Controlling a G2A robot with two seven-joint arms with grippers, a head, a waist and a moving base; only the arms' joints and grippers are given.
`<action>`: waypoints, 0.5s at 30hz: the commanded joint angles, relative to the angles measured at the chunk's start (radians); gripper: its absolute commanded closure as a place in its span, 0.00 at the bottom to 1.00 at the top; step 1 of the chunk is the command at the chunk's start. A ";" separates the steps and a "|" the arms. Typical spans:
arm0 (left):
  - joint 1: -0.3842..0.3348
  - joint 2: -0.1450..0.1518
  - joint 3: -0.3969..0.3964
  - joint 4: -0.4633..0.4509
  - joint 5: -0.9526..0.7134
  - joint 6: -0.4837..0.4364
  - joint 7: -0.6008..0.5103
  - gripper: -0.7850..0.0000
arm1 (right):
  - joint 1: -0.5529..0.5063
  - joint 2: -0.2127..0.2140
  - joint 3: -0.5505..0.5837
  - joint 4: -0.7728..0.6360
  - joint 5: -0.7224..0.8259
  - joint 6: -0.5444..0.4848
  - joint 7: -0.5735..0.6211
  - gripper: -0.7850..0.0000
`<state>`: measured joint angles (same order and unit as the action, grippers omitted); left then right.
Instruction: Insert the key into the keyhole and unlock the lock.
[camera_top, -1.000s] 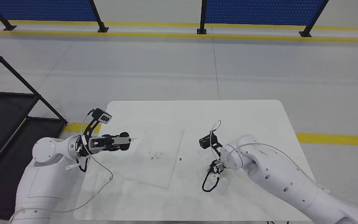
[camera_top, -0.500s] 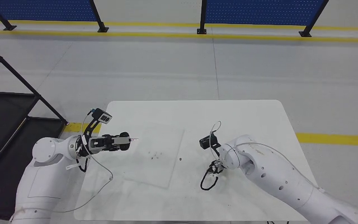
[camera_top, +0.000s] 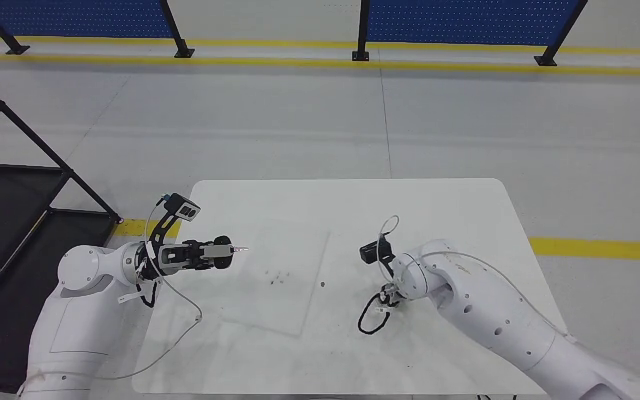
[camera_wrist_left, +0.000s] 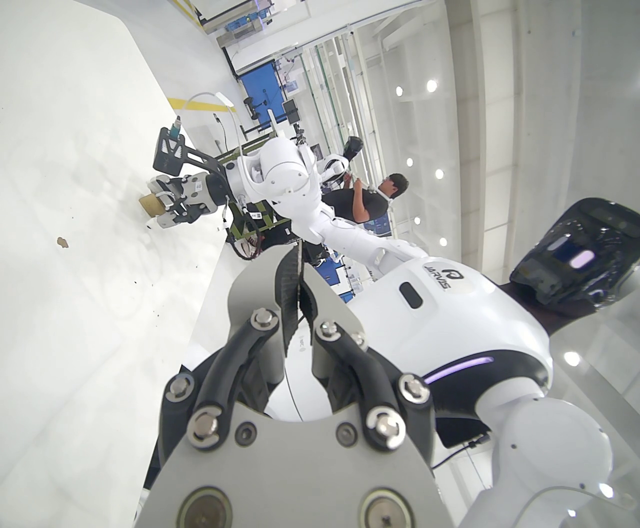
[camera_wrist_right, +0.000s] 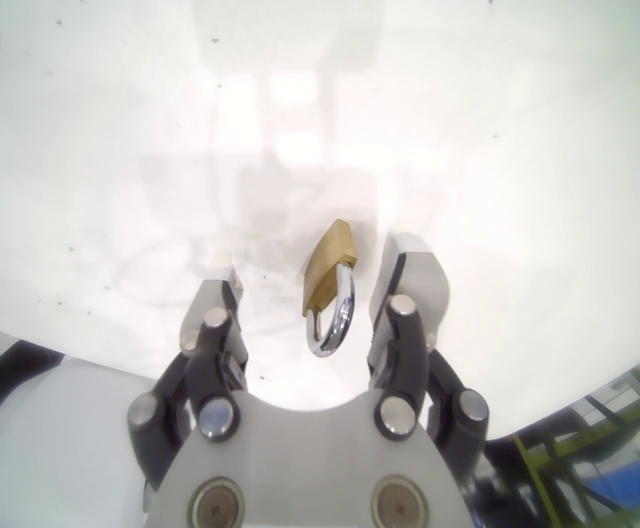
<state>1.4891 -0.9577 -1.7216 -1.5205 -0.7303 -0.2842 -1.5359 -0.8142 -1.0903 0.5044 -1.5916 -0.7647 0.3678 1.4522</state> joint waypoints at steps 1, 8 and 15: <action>0.000 0.000 0.000 0.000 0.000 0.000 0.000 1.00 | -0.002 -0.002 0.004 0.007 -0.005 0.001 -0.001 0.57; 0.000 0.000 0.000 0.000 0.000 0.000 0.000 1.00 | -0.009 -0.007 0.016 0.016 -0.018 0.000 0.001 1.00; 0.000 0.000 0.000 0.000 0.000 0.000 0.000 1.00 | -0.017 -0.009 0.040 -0.003 -0.015 -0.010 0.010 1.00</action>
<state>1.4891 -0.9576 -1.7216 -1.5205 -0.7303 -0.2842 -1.5359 -0.8281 -1.0993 0.5351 -1.5835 -0.7944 0.3595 1.4605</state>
